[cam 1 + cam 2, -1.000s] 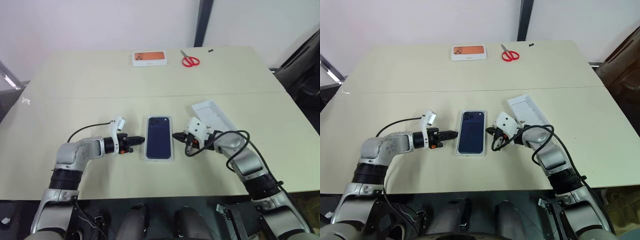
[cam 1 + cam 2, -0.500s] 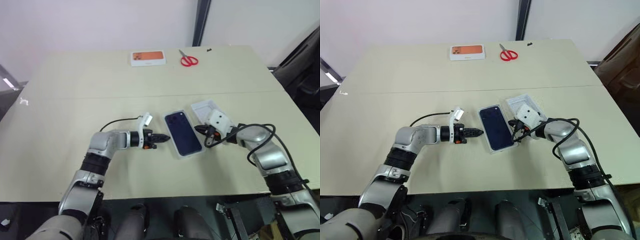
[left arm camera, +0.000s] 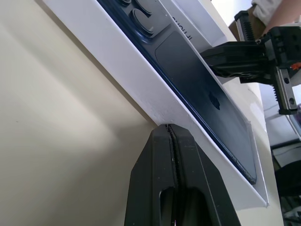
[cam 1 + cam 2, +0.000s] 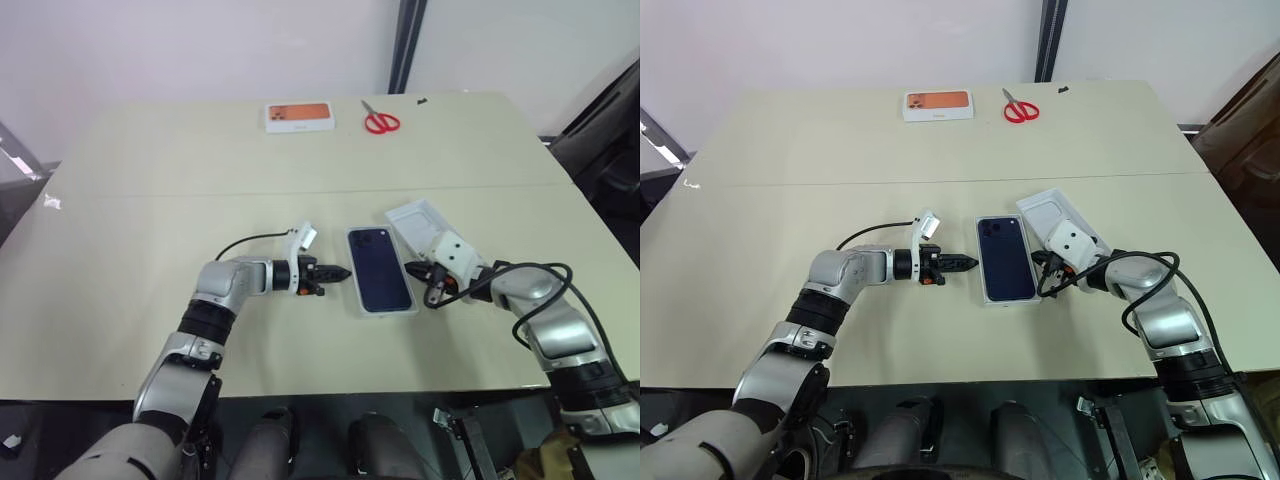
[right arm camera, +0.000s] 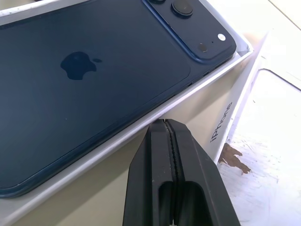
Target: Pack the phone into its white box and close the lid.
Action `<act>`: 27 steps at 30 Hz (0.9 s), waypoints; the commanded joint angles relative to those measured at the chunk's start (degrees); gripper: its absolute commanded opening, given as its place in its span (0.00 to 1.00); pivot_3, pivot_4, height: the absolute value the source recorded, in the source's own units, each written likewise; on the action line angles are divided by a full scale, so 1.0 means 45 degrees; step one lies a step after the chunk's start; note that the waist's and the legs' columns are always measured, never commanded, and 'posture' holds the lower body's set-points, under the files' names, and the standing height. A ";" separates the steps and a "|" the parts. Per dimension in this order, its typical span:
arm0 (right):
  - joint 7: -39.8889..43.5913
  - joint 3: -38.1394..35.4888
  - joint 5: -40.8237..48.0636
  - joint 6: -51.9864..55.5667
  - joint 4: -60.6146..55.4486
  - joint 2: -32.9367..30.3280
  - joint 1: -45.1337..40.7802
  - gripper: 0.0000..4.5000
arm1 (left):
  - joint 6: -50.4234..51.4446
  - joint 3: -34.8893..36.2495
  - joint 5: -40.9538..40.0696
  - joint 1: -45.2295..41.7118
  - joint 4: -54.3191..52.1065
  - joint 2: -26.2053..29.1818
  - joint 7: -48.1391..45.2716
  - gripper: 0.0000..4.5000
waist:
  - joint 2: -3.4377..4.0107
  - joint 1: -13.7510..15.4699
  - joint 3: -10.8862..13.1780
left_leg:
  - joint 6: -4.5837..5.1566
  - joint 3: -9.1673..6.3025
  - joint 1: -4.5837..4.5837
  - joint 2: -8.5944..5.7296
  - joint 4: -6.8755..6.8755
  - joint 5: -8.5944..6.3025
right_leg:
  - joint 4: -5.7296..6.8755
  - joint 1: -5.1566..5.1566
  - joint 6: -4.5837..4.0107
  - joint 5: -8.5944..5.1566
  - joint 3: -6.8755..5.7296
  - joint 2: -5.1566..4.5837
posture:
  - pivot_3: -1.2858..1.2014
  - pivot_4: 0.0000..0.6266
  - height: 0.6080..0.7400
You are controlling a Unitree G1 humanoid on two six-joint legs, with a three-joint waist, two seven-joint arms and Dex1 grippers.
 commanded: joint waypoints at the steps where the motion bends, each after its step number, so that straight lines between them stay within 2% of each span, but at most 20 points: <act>1: 0.0078 0.0064 0.0204 -0.0287 -0.0381 0.0125 -0.0297 0.00 | 0.0103 0.0026 -0.0174 0.0124 -0.0627 -0.0068 -0.0260 0.01 | 0.0000 -0.0002 0.0000 | 0.0000 0.0000 0.0000 0.0000 0.0000 0.0000 | 0.0000 -0.0001 0.0000 0.0000 0.0000 0.0000 | 0.52 0.24 1.00; 12: 0.0865 -0.0224 0.0397 0.0318 -0.1195 -0.0815 -0.0427 0.00 | -0.0692 0.0848 -0.0063 0.0226 -0.0766 0.0344 0.0245 0.01 | 0.0000 -0.0010 0.0000 | 0.0001 -0.0001 -0.0001 0.0003 0.0001 -0.0001 | 0.0004 -0.0004 0.0000 0.0000 0.0000 0.0002 | 0.52 0.24 1.00; 18: 0.0285 -0.0799 0.0614 0.0532 -0.0697 -0.0784 -0.0793 0.00 | -0.1364 0.1162 -0.0067 0.0358 -0.1184 0.0724 0.0044 0.01 | -0.0001 -0.0003 0.0001 | 0.0001 -0.0001 -0.0006 0.0003 0.0011 -0.0001 | 0.0004 -0.0003 0.0000 0.0000 0.0001 0.0002 | 0.52 0.24 1.00; 21: 0.0084 -0.1692 0.1827 0.1700 -0.0920 -0.0423 -0.1249 0.18 | -0.1516 0.1782 -0.0523 0.0374 -0.1602 0.1021 -0.0134 0.18 | -0.0001 -0.0012 0.0001 | 0.0000 -0.0002 -0.0021 0.0004 0.0018 0.0000 | 0.0013 -0.0018 -0.0001 0.0000 0.0001 0.0002 | 0.52 0.24 1.00; 27: -0.0622 -0.1924 0.1824 0.2393 -0.1445 -0.0602 -0.1133 0.85 | -0.2425 0.1666 -0.0515 0.1130 -0.3089 0.2371 -0.1562 0.85 | 0.0002 -0.0010 -0.0001 | 0.0000 -0.0002 -0.0030 0.0006 0.0028 0.0000 | 0.0010 -0.0021 0.0000 0.0000 0.0001 0.0002 | 0.52 0.24 1.00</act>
